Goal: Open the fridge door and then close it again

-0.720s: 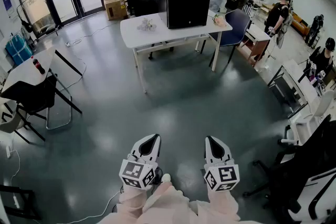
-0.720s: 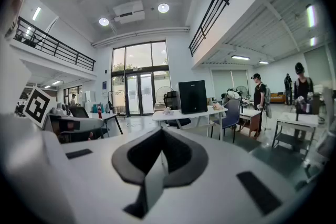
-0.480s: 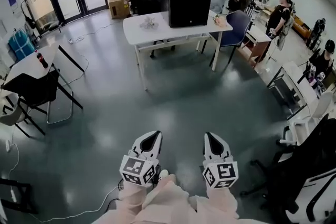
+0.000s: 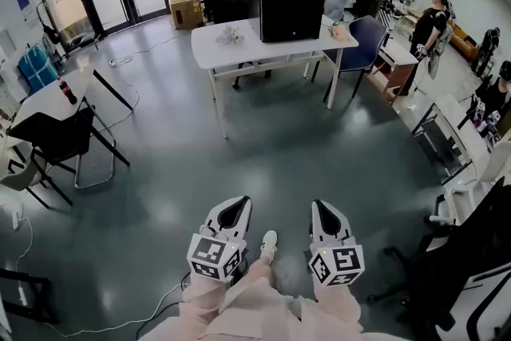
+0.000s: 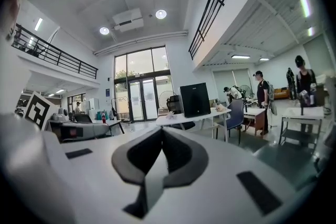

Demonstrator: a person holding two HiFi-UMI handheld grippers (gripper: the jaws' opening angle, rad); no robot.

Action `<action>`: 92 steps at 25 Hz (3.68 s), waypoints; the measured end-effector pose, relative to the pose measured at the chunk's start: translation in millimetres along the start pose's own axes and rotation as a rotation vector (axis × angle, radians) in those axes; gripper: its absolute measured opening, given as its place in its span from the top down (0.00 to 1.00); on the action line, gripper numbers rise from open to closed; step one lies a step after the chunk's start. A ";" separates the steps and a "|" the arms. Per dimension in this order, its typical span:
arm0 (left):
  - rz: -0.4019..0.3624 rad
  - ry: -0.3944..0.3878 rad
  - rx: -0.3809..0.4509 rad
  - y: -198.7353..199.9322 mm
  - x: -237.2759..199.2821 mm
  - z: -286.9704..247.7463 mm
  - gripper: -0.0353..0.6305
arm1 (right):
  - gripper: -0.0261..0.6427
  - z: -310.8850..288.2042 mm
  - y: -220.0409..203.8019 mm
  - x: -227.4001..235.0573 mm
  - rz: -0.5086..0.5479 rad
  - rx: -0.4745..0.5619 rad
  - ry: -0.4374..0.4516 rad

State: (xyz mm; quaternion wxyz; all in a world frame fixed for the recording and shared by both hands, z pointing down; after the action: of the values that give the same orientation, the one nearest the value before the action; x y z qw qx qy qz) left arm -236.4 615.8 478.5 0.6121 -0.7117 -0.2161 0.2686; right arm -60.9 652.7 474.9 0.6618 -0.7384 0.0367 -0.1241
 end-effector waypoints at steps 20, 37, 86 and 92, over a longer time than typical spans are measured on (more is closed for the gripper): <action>0.018 0.028 0.001 42.9 -94.0 -165.0 0.93 | 0.94 -175.2 42.3 80.2 -0.001 -0.023 -0.003; 0.024 0.008 -0.018 54.2 -167.3 -248.3 0.93 | 0.94 -281.2 46.1 100.2 -0.028 -0.041 -0.015; 0.032 0.174 0.004 110.1 -291.4 -550.3 0.93 | 0.94 -593.3 82.3 281.5 0.015 -0.144 0.129; 0.054 0.178 -0.017 102.9 -302.5 -569.7 0.93 | 0.94 -610.4 80.3 296.2 0.026 -0.167 0.102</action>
State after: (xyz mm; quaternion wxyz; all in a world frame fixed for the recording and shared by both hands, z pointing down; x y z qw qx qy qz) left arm -100.6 -23.1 473.2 0.6155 -0.7434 -0.1438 0.2187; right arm 92.7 -12.7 492.6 0.5966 -0.7833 0.0901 -0.1495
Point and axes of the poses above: the fingertips, and each gripper's own axes: z backward along the fingers, x to its right, y out of its top, the point moved 2 cm from there along z, backward along the fingers
